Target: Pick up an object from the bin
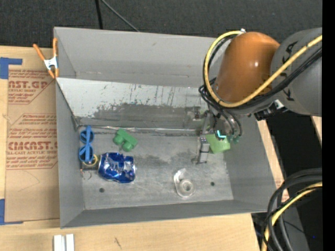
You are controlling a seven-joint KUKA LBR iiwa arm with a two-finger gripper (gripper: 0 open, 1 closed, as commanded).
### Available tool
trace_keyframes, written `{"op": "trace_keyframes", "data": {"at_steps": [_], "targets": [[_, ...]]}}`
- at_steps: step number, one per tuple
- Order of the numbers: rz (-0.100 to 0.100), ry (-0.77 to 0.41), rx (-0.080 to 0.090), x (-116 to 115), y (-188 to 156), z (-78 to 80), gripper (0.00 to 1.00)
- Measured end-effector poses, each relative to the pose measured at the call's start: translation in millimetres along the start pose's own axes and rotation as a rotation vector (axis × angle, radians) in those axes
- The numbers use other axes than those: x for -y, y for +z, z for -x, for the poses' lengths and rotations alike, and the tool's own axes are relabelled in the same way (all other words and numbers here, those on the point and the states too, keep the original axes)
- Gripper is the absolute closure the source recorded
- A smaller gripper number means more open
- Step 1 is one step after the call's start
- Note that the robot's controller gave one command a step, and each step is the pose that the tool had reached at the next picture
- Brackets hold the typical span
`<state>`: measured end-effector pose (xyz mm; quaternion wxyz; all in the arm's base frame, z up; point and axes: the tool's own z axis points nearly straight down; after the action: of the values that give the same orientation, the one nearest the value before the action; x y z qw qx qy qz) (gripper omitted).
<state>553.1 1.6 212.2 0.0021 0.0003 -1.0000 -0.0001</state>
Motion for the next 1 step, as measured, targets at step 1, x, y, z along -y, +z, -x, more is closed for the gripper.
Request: {"op": "trace_keyframes", "data": {"at_steps": [1], "targets": [[0.0, -0.048, -0.005, -19.6, 118.1, -33.2, 0.0]]}}
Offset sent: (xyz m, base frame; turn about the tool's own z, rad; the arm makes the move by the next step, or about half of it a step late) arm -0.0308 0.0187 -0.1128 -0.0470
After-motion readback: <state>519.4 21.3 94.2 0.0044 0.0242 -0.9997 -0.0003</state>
